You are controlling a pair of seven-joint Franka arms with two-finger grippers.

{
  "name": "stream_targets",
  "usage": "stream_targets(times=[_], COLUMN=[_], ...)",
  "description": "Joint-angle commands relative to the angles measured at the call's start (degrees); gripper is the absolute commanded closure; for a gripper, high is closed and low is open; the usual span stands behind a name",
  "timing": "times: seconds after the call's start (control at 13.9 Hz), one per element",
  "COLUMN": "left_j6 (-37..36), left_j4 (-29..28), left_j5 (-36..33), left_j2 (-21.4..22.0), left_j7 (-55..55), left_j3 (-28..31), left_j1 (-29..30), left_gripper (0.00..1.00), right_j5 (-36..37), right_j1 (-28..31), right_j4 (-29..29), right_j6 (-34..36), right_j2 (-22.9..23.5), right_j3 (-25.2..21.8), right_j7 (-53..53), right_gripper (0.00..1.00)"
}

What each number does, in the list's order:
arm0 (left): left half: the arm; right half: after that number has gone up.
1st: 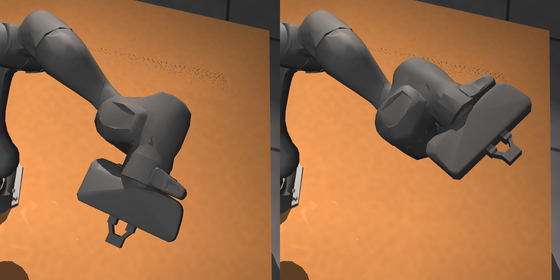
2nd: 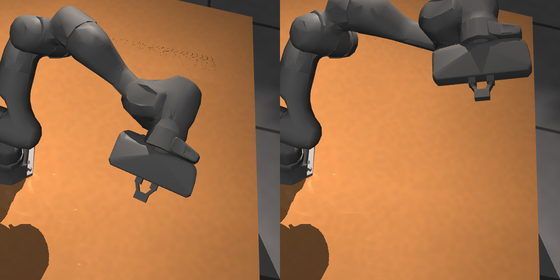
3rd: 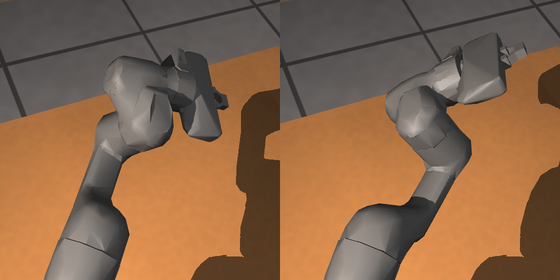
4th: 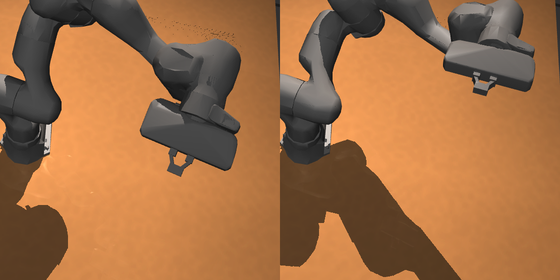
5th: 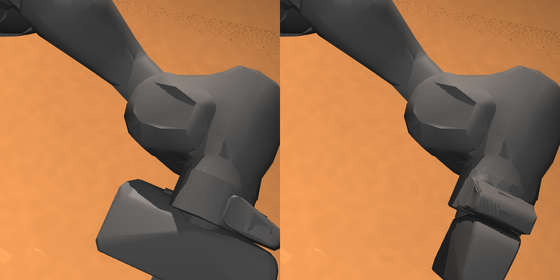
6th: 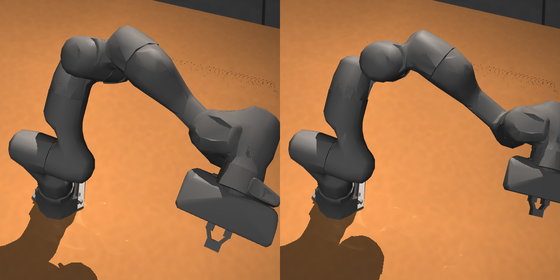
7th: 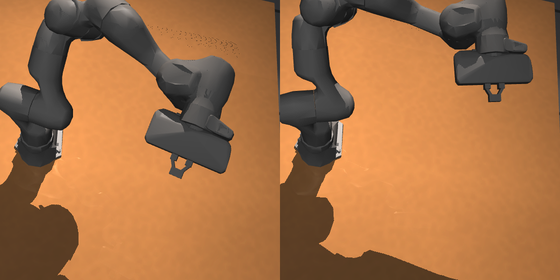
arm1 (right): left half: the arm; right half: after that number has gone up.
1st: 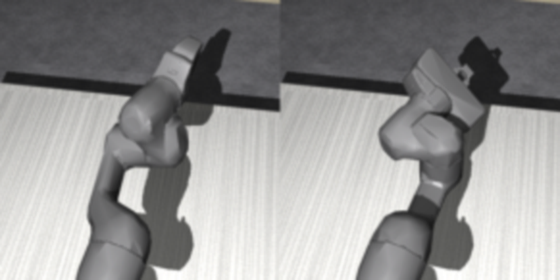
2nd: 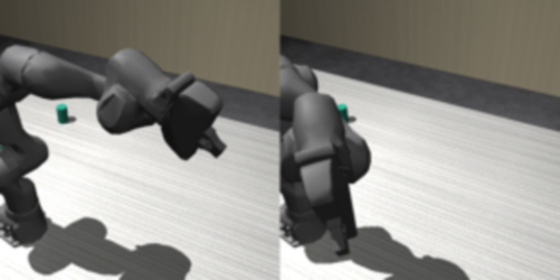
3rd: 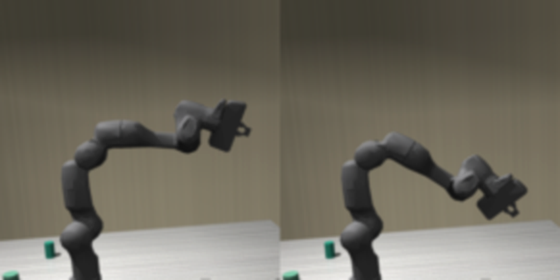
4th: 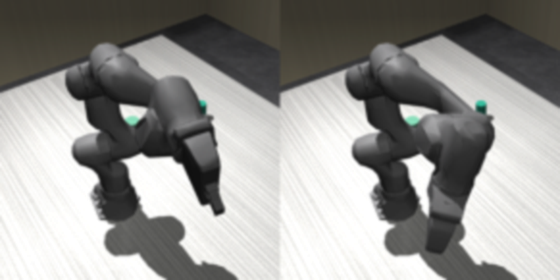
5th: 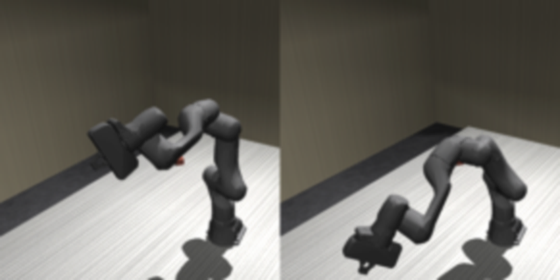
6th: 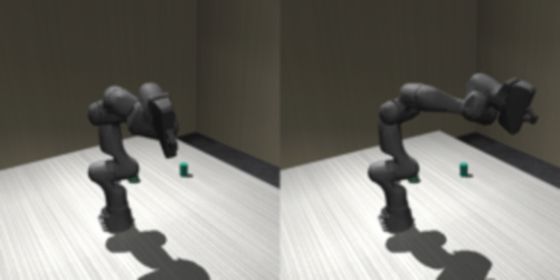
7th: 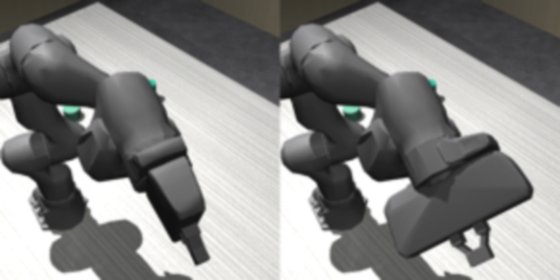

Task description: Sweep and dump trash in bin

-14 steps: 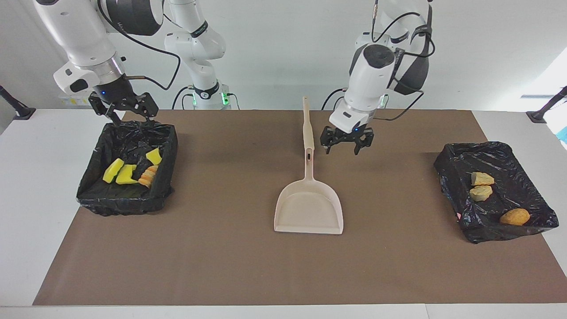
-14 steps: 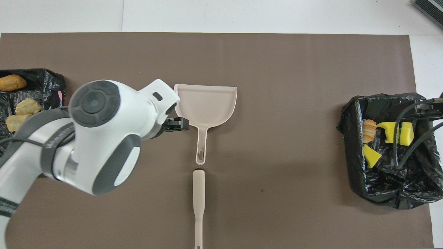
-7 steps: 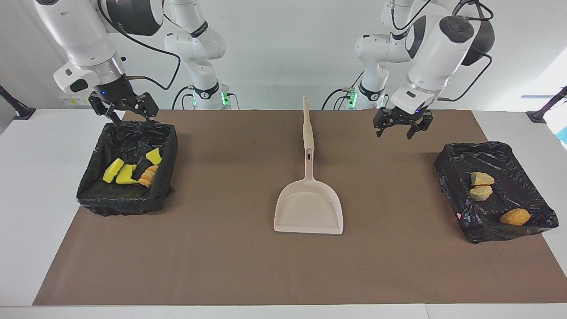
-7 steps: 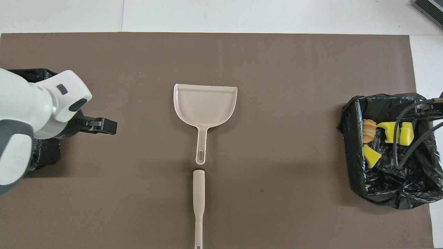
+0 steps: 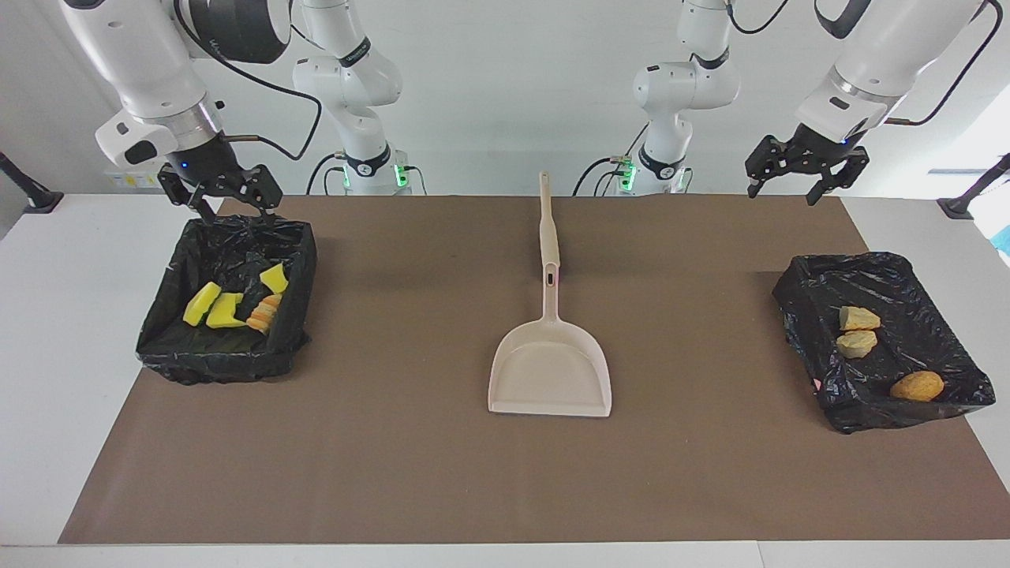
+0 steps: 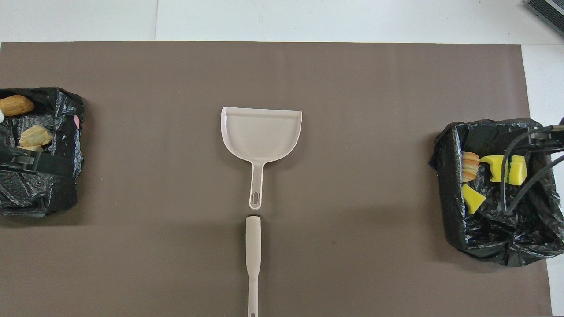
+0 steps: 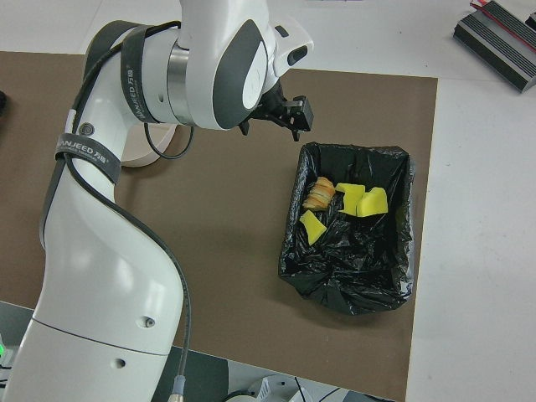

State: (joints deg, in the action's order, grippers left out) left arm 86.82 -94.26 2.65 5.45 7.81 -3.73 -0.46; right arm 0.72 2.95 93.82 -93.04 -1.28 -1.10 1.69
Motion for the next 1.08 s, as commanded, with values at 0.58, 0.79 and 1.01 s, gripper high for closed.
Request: stream_targets(times=[0.58,0.79,1.01], left_j6=[1.15,1.68,1.68], left_j4=[0.84,0.75,0.75], left_j5=[0.07,0.07,0.07], left_j2=[0.26,0.26,0.26], left_j7=[1.15,1.15,1.15], left_j3=[-0.58,-0.58,-0.58], left_j1=[0.81,0.81,0.81], left_gripper=[0.00,0.00,0.00], right_j5=[-0.98,-0.98,-0.98], right_j1=[0.22,0.22,0.22], right_j4=[1.54,1.54,1.54], right_j6=[-1.09,-1.09,-1.09], right_j2=[-1.27,-1.27,-1.27], right_j3=[0.22,0.22,0.22], right_j7=[-1.08,-1.08,-1.08], right_gripper=[0.00,0.00,0.00])
